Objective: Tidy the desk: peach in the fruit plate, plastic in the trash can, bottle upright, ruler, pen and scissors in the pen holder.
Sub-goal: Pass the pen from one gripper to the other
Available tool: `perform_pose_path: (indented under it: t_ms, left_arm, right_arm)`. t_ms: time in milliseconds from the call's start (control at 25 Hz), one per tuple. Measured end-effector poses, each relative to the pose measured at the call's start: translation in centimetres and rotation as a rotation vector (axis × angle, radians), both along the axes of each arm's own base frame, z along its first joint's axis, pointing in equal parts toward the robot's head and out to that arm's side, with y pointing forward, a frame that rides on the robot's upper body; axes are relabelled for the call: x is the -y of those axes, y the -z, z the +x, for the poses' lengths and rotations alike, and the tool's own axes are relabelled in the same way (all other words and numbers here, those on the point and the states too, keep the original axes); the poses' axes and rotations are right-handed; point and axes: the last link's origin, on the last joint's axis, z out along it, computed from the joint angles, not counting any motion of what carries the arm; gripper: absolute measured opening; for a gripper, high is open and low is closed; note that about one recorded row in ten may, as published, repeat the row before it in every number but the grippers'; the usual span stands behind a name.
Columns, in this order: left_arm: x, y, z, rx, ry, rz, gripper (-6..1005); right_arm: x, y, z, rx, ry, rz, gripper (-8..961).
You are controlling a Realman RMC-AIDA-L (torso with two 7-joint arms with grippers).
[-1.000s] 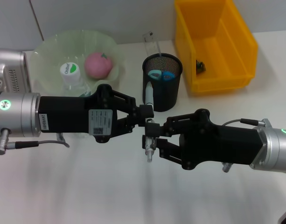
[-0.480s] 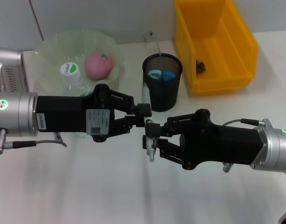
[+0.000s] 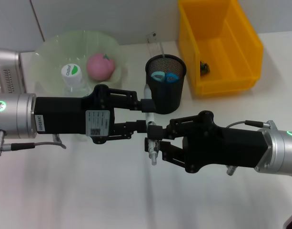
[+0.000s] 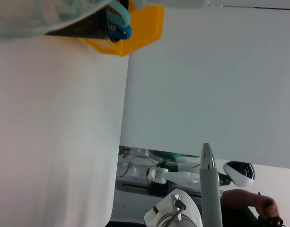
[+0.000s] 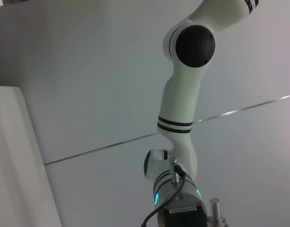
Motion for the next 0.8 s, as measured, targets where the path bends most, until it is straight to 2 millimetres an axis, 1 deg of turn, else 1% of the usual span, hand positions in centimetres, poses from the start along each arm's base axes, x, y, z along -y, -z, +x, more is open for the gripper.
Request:
perform_pose_path:
  t_ms: [280,320,360,520,680,720,760,800]
  left_arm:
    - [0.1,-0.2,-0.2,0.000,0.001,0.005,464]
    - [0.1,-0.3,-0.4,0.003,0.008,0.014,472]
    - [0.2,-0.8,-0.7,0.018,0.033,0.051,481]
    - [0.2,-1.1,-0.9,0.030,0.049,0.073,483]
    - [0.7,-2.0,-1.8,0.049,0.150,0.169,484]
    - [0.7,-2.0,-1.8,0.049,0.150,0.169,485]
    - [1.0,-2.3,-2.1,0.052,0.231,0.229,485]
    - [1.0,-2.3,-2.1,0.052,0.231,0.229,485]
  right_arm:
    - [0.0,0.0,0.0,-0.003,0.004,0.002,182]
    - [0.0,-0.1,0.1,-0.004,0.007,0.003,182]
    - [0.0,-0.1,0.2,-0.006,0.010,0.005,182]
    - [0.2,-0.6,0.4,-0.032,0.029,0.007,183]
    - [0.2,-1.4,0.6,-0.073,0.071,-0.004,183]
    - [0.3,-1.5,0.7,-0.080,0.081,-0.009,183]
    - [0.3,-1.8,0.8,-0.089,0.092,-0.014,183]
    - [0.3,-1.9,0.9,-0.095,0.101,-0.019,183]
